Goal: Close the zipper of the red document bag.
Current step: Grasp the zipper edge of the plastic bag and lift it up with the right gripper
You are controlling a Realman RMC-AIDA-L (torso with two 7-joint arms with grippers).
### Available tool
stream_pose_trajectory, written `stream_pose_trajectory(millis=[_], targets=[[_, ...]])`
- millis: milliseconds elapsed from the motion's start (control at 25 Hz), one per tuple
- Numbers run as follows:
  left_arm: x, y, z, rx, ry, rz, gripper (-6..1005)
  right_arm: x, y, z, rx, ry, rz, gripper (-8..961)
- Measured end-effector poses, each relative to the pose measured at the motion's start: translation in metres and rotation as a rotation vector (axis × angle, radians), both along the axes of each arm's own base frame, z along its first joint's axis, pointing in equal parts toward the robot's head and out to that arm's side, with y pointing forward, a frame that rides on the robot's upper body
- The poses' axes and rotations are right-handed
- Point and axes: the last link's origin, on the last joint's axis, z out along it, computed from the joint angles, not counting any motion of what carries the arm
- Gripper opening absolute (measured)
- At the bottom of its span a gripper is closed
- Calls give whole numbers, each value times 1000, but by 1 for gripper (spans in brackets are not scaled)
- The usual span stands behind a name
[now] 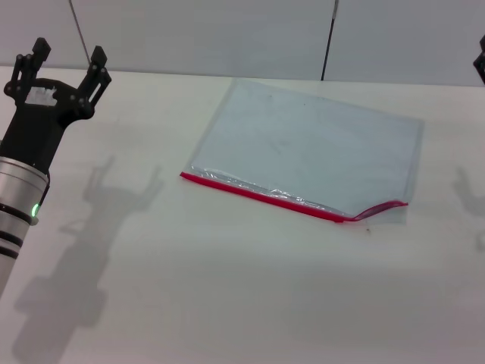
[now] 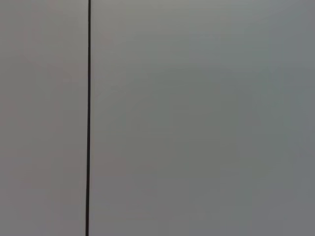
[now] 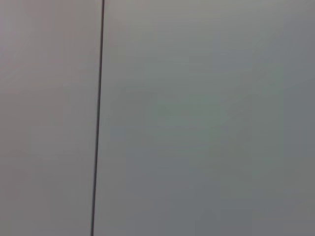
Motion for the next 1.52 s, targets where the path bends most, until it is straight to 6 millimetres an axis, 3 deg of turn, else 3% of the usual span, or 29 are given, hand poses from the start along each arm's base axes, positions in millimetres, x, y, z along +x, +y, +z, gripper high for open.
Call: stream_pose_trajectory(millis=[560,760,1160,1320,1520], targets=[[0,0,-1,-2,-2,1,865,-2,6,-8,-63,-32,1,891],[0,0,-1,-2,-1,3,865,-8,5,-13,-118,-132,80,892],[-6,-3,2,4,10,18,864,-13,-12,-38,-370,-534,379,892],[-11,-5,5,9,21,27,864,-8,-23,-39,-501,-543,449,892],[-13,-6,7,14,31,31,864,0,-21,-31,-646,-529,438,892]])
